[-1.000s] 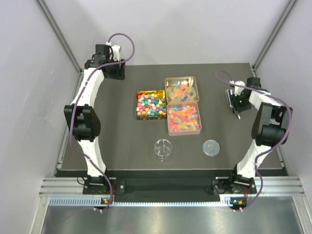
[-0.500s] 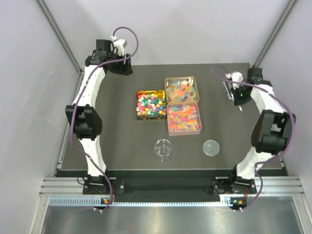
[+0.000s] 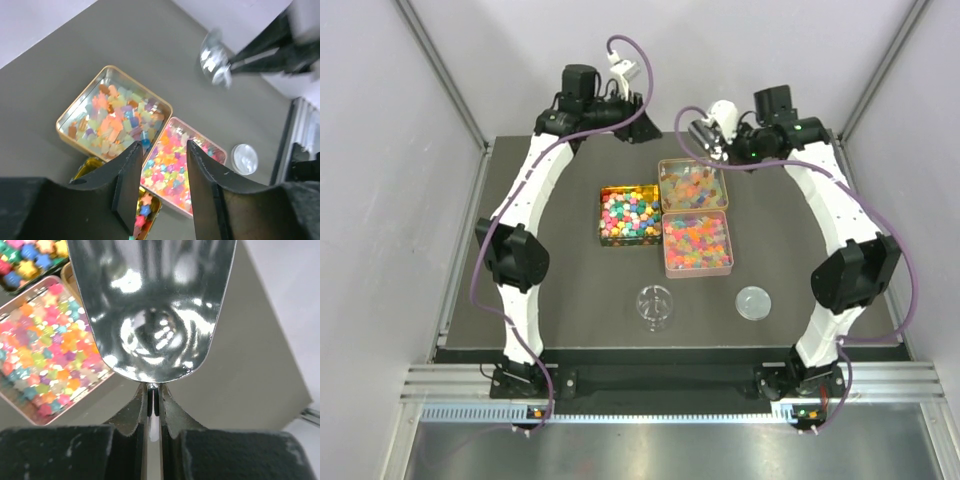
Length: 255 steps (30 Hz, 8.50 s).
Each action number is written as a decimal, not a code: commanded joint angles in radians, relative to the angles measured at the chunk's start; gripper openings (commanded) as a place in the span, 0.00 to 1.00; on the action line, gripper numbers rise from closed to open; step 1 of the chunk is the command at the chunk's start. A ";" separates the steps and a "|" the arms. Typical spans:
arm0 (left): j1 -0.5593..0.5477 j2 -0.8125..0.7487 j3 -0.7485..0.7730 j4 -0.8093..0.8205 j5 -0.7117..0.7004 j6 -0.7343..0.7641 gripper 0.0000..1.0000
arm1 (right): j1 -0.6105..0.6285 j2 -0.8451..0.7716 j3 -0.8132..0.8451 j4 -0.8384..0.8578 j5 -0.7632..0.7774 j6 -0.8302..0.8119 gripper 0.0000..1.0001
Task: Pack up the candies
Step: Pick up the spatula from the center of the board.
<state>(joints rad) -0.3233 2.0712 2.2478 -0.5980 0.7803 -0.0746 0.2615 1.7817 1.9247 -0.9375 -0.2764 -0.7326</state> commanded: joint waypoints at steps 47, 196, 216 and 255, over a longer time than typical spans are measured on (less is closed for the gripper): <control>0.134 0.003 -0.259 0.429 0.414 -0.581 0.00 | 0.168 -0.128 -0.026 0.022 0.046 0.045 0.00; 0.170 0.122 -0.389 0.876 0.784 -1.091 0.00 | 0.143 -0.314 -0.582 0.838 -0.454 0.536 0.37; 0.178 0.112 -0.387 0.882 0.789 -1.094 0.00 | 0.147 -0.312 -0.593 0.832 -0.442 0.524 0.32; 0.182 0.148 -0.402 0.938 0.761 -1.096 0.34 | 0.151 -0.311 -0.469 0.629 -0.457 0.304 0.00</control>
<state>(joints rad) -0.1513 2.2021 1.8275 0.2615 1.4803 -1.1683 0.3977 1.5009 1.3716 -0.2203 -0.6876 -0.3164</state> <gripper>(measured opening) 0.286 0.115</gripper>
